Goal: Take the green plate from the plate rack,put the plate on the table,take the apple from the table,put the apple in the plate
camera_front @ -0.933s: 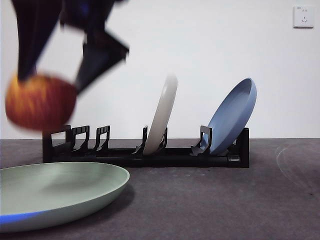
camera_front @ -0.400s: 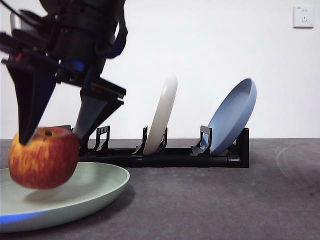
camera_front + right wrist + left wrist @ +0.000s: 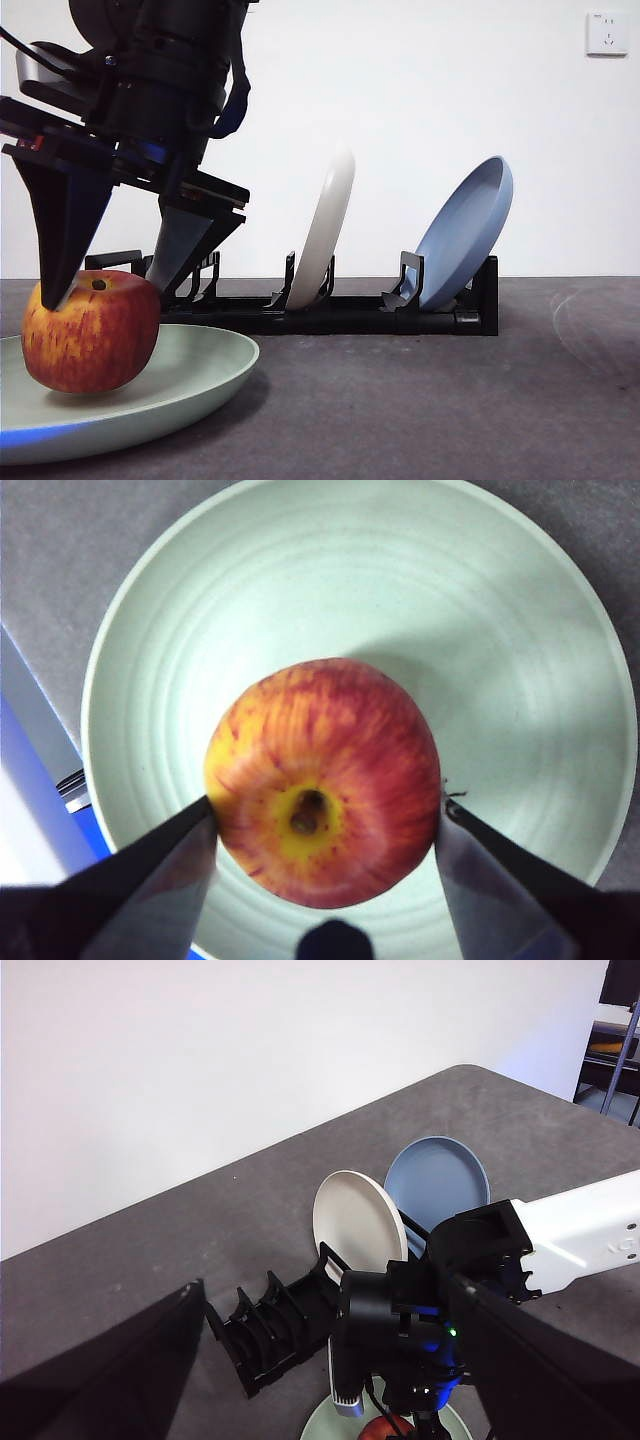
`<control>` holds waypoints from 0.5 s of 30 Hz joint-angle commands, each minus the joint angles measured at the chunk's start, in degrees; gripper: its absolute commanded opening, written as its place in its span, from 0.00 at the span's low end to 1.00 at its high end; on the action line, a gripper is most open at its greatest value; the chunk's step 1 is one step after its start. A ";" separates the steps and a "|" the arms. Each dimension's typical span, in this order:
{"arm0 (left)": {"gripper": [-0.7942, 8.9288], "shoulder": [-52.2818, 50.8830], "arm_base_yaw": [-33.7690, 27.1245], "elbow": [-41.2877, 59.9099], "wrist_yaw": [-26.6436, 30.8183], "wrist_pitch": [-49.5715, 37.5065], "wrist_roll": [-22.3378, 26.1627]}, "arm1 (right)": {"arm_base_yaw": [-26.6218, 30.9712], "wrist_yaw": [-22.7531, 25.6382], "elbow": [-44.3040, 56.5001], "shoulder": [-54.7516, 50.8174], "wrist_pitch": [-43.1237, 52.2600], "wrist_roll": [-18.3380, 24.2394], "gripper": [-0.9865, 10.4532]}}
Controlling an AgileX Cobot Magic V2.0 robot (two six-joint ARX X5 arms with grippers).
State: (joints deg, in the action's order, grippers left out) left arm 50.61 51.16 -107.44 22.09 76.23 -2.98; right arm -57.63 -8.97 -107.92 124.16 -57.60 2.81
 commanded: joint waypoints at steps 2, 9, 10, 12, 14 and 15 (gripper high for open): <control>0.50 -0.22 -0.11 0.24 0.00 0.09 0.24 | -0.11 -0.02 0.09 1.31 0.17 0.39 0.07; 0.50 -0.22 -0.11 0.24 -0.02 0.09 0.24 | -0.11 -0.02 0.09 1.38 0.20 0.42 0.07; 0.50 -0.22 -0.11 0.24 -0.02 0.09 0.24 | -0.11 -0.02 0.09 1.38 0.22 0.42 0.07; 0.50 -0.22 -0.11 0.24 -0.02 0.09 0.24 | -0.11 -0.02 0.09 1.38 0.26 0.44 0.07; 0.50 -0.22 -0.11 0.24 -0.02 0.09 0.24 | -0.11 -0.02 0.09 1.38 0.44 0.46 0.07; 0.50 -0.22 -0.11 0.24 -0.02 0.09 0.24 | -0.11 -0.02 0.09 1.38 0.50 0.46 0.07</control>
State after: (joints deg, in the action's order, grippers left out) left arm 50.61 51.16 -107.44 22.06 76.23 -2.98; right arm -57.63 -8.95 -107.92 124.36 -57.45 2.83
